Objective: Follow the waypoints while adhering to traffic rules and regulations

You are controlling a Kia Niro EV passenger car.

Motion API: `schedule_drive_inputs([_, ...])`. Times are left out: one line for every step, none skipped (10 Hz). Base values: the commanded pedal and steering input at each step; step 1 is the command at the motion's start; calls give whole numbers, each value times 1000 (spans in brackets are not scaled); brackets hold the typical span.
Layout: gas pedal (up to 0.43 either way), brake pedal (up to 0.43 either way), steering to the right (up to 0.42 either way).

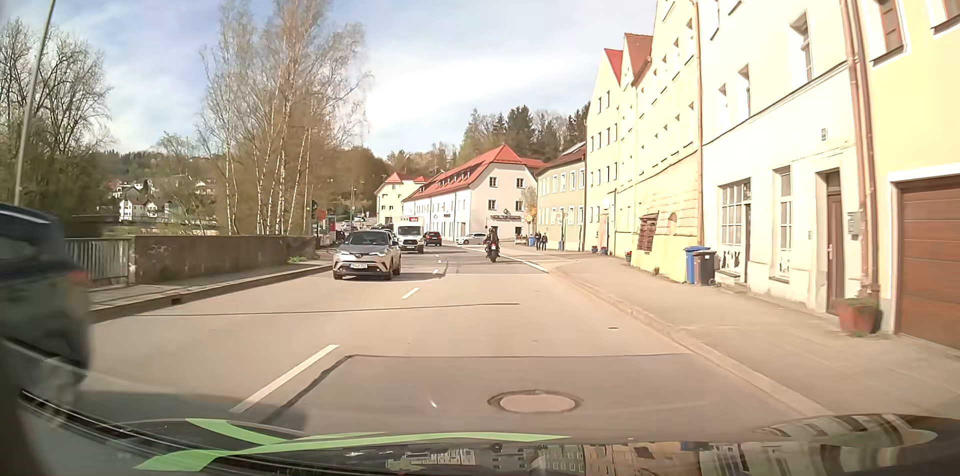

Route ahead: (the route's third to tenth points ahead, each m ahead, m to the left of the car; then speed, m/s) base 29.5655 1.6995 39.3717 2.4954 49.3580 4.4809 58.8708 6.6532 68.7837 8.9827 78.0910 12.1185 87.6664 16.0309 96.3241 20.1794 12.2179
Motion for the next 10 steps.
schedule_drive_inputs([59,0,-18])
schedule_drive_inputs([59,0,-18])
schedule_drive_inputs([59,0,-16])
schedule_drive_inputs([59,0,-16])
schedule_drive_inputs([59,0,-16])
schedule_drive_inputs([59,0,-15])
schedule_drive_inputs([59,0,-14])
schedule_drive_inputs([59,0,-11])
schedule_drive_inputs([47,0,-9])
schedule_drive_inputs([47,0,-9])
